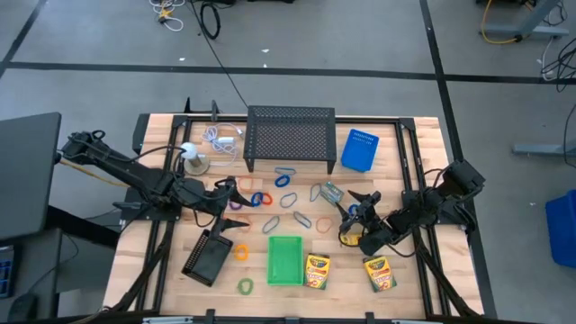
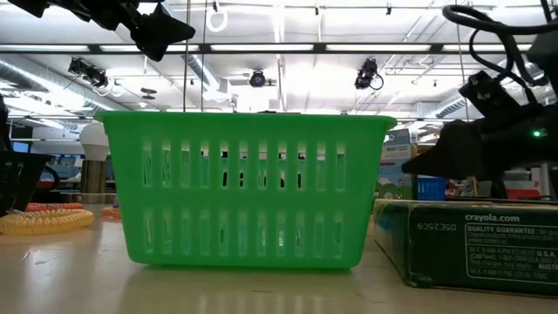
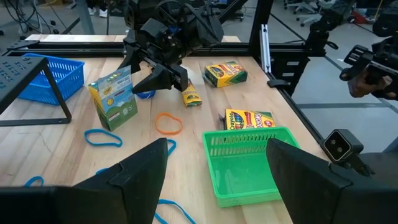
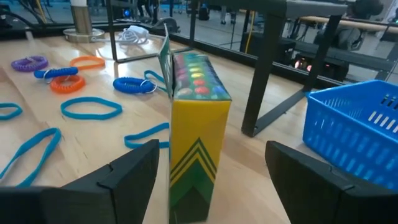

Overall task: Pick & Place Office Desk Supplies
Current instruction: Put the crayon box into the green bin

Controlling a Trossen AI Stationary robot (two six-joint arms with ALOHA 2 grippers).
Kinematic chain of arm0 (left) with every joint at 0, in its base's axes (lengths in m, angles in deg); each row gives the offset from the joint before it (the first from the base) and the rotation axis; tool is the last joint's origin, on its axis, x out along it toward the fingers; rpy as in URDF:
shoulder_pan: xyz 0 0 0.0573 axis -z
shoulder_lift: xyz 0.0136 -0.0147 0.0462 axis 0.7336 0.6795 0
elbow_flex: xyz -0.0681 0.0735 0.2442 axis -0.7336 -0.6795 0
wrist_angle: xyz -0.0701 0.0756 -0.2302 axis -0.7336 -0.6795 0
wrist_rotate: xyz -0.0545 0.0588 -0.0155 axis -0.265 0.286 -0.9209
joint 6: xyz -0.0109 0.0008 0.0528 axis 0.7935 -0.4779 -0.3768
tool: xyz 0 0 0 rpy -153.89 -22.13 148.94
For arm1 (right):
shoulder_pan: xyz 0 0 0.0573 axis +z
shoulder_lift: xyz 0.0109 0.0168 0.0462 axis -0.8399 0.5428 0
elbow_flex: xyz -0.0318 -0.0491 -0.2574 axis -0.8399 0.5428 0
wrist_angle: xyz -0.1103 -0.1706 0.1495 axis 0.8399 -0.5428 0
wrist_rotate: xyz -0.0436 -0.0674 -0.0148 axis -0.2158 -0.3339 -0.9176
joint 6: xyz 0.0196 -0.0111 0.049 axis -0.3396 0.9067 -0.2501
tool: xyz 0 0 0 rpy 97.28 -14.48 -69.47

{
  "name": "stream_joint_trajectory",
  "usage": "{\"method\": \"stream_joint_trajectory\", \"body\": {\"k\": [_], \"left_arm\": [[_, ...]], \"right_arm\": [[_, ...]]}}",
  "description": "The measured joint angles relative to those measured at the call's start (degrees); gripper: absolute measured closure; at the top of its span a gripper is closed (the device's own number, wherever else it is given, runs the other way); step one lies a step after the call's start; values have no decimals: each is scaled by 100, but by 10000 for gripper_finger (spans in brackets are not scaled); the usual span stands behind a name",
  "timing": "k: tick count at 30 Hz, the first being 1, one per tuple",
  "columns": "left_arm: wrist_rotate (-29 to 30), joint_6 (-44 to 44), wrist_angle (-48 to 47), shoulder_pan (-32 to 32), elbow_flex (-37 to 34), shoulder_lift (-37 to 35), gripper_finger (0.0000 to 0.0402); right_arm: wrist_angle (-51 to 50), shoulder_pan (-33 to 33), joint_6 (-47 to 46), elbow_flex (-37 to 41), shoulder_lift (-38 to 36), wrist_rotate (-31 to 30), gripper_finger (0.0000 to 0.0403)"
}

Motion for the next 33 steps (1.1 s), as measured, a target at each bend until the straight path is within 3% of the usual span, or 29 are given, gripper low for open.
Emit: {"method": "stream_joint_trajectory", "body": {"k": [9,22,33], "left_arm": [[0,-1,-7,0,0,0,118],[0,-114,-9,-1,0,0,118],[0,-128,-9,-1,0,0,118]], "right_arm": [[475,-280,580,0,0,442,110],[523,-460,627,0,0,597,193],[1235,-859,1400,-2,0,1208,207]]}}
